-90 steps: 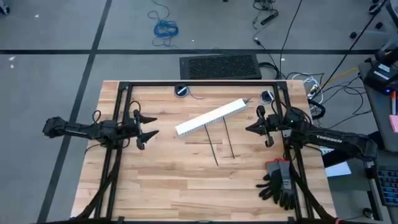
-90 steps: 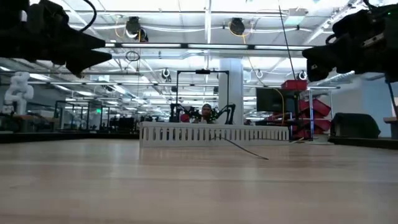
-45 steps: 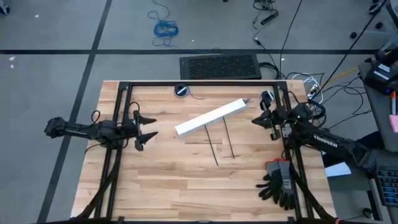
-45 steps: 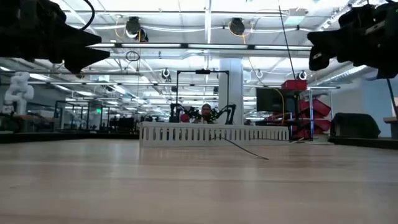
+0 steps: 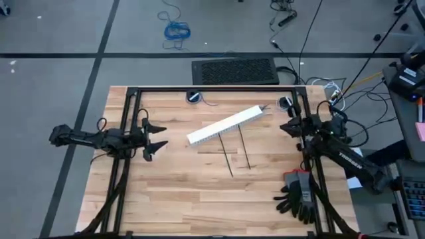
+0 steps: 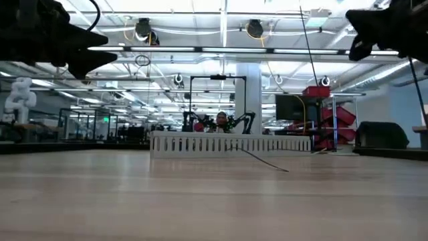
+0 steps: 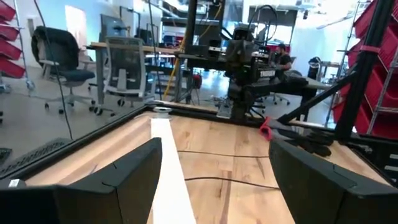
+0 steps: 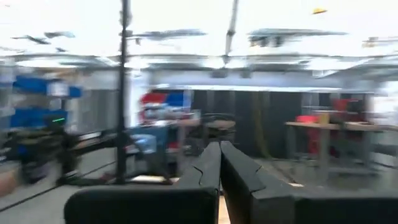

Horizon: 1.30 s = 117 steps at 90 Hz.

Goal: Ziptie cables
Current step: Return to home position

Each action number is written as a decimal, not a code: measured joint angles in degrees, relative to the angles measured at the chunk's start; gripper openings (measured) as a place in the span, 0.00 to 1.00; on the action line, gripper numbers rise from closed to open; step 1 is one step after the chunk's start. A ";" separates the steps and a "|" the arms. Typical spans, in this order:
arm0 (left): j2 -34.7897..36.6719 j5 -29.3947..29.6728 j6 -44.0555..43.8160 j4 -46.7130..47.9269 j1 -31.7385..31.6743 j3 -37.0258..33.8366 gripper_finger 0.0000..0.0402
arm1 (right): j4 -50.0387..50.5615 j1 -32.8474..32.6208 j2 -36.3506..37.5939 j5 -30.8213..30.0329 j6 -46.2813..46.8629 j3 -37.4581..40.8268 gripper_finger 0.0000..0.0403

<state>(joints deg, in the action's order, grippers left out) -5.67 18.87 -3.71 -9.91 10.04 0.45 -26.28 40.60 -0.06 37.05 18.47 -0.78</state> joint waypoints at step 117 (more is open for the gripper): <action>-9.96 12.70 0.24 -3.60 5.09 -0.02 0.73 | 21.79 -43.94 -5.57 -54.94 -7.38 0.02 0.00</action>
<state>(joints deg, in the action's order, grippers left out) -15.63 31.57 -3.47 -13.51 15.14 0.43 -4.49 -3.33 -5.63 -17.89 11.09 -0.75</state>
